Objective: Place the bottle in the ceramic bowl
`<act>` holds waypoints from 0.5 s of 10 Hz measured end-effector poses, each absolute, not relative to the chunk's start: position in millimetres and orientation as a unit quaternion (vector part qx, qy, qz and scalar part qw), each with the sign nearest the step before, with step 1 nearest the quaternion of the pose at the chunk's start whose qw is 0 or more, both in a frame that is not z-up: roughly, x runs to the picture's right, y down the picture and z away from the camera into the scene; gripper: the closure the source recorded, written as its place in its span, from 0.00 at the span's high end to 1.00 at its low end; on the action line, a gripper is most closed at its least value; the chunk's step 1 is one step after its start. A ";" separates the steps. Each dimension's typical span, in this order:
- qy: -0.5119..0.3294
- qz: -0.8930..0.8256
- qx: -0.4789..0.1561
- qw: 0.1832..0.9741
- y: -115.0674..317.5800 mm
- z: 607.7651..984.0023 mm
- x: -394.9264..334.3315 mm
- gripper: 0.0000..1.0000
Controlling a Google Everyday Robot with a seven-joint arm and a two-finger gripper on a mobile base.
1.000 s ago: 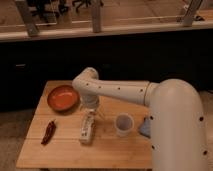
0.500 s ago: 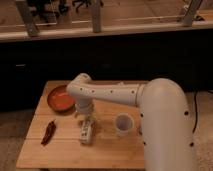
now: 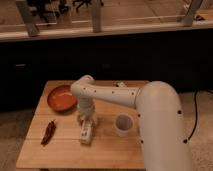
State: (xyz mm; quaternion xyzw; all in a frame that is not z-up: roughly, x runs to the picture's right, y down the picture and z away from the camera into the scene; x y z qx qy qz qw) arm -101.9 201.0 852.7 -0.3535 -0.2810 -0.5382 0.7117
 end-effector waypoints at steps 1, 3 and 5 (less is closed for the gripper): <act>-0.287 -0.535 -0.352 0.712 201.1 853.9 -100.9 0.39; -0.295 -0.534 -0.347 0.712 201.1 854.8 -101.5 0.16; -0.299 -0.534 -0.344 0.712 200.9 853.4 -101.6 0.01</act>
